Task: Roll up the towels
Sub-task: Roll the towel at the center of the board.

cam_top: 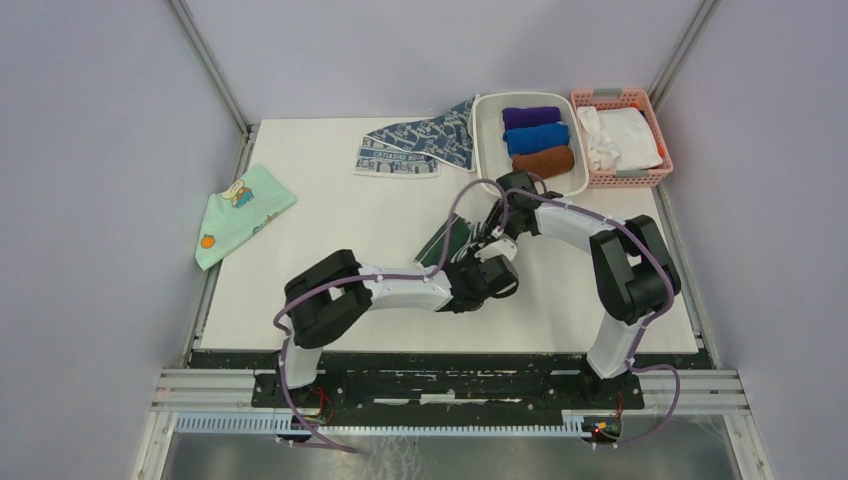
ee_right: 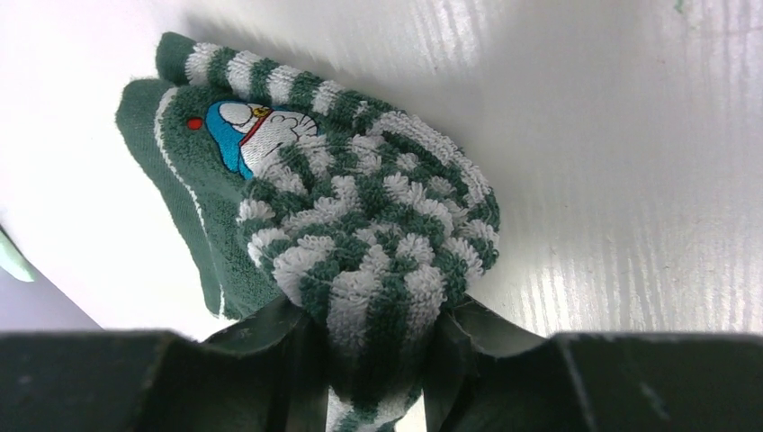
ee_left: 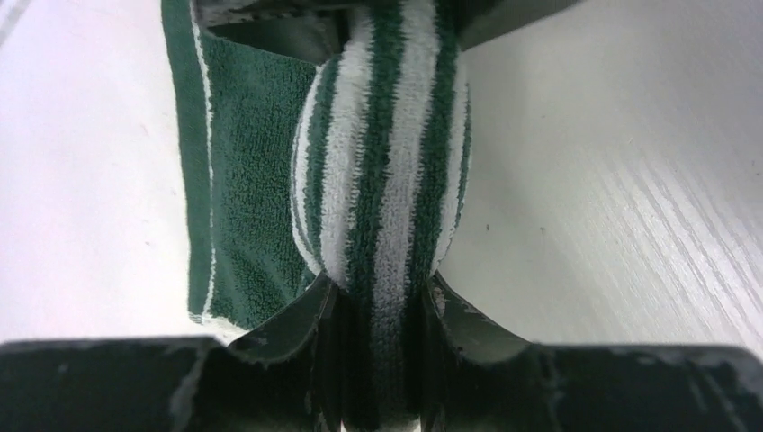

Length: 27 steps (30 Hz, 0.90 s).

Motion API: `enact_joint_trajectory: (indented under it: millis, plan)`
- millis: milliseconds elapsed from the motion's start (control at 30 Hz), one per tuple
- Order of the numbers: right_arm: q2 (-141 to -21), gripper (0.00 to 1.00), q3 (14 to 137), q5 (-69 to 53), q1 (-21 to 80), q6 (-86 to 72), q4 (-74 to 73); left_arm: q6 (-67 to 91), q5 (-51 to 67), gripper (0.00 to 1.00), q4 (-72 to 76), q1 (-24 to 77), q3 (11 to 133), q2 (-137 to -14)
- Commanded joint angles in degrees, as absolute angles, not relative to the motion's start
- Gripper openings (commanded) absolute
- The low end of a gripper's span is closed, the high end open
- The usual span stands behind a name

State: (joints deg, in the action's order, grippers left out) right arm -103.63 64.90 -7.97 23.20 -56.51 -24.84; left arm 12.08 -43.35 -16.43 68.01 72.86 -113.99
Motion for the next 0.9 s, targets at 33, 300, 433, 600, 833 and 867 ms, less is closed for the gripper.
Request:
enact_joint_trajectory:
  millis: [33,300,433,600,833,867]
  plan:
    - [-99.4,0.52,61.8,-8.4,23.4,-54.2,-18.8,19.7,-24.7,0.2,-14.2,61.3,67.0,-106.1]
    - [-94.5,0.79,58.1,-8.9,22.3,-55.0,-12.5,25.6,4.5,0.19,-6.4,48.3,59.4,-101.8]
    - [-94.9,0.83,55.9,-10.0,21.8,-56.4,-9.3,30.2,15.6,0.19,-1.2,43.2,56.1,-102.0]
    - [-98.2,0.84,55.1,-13.2,21.4,-58.4,-4.1,36.4,26.7,0.19,5.6,38.4,52.3,-104.5]
    - [-101.2,0.84,54.1,-13.8,20.6,-59.9,-0.9,42.8,32.2,0.18,12.7,35.9,48.1,-106.6]
    - [-101.5,0.83,54.3,-13.4,20.7,-59.5,-1.4,43.1,32.5,0.18,12.9,35.9,48.0,-106.9]
